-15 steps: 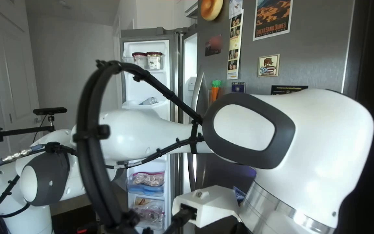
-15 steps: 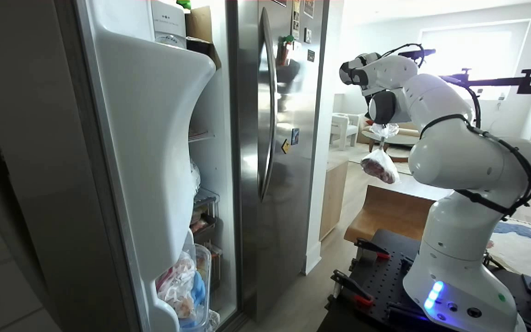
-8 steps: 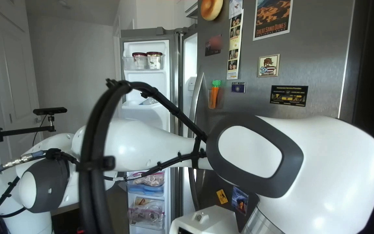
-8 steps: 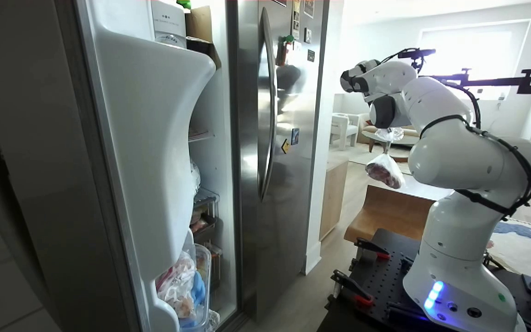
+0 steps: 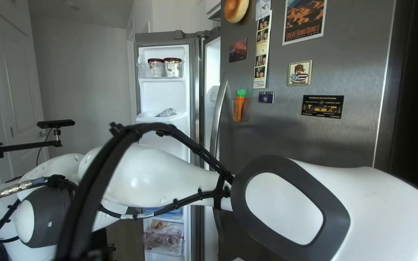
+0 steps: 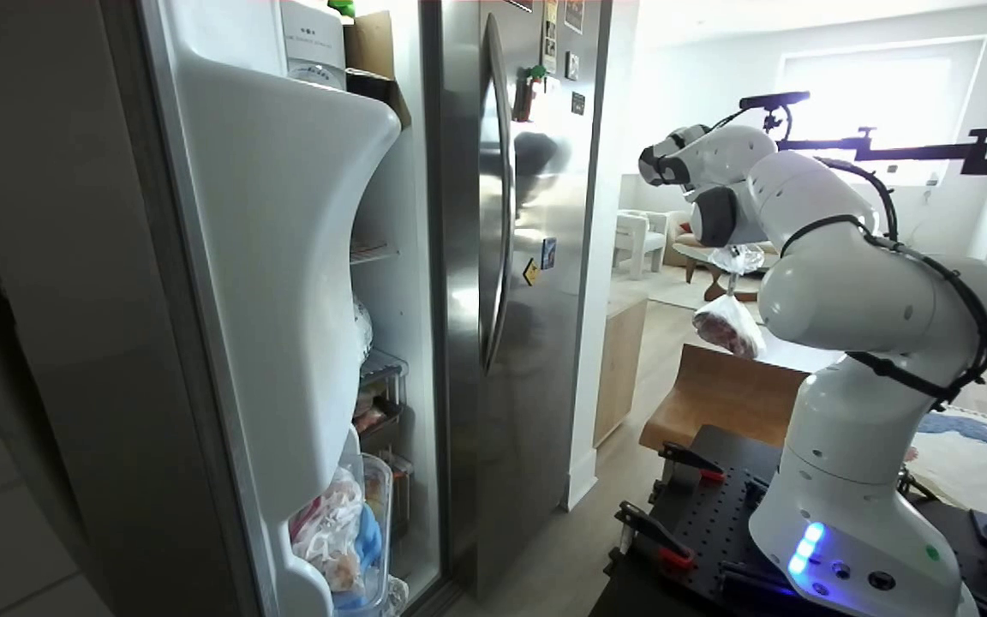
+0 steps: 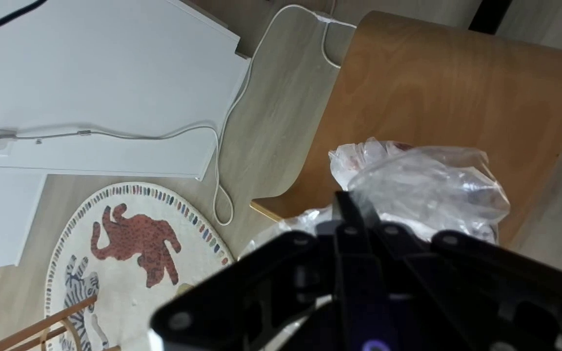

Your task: Remove the packet of meat from the fridge and put it on the surface to the right of the fridge

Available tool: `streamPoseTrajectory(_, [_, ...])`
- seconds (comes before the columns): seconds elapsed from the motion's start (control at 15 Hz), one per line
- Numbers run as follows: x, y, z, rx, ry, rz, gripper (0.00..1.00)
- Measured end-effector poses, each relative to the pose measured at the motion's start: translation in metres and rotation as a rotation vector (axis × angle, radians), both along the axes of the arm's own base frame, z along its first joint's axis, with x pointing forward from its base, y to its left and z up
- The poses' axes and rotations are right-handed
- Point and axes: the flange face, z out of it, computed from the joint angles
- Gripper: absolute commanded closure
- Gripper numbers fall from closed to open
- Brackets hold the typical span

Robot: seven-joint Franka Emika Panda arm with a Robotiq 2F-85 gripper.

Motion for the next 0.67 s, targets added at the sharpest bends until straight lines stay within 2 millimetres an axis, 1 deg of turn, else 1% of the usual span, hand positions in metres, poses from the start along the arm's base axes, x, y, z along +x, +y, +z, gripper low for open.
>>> streamPoseTrajectory(0.67, [0.001,-0.004,-0.023,0.011,0.013,0.007,1.00])
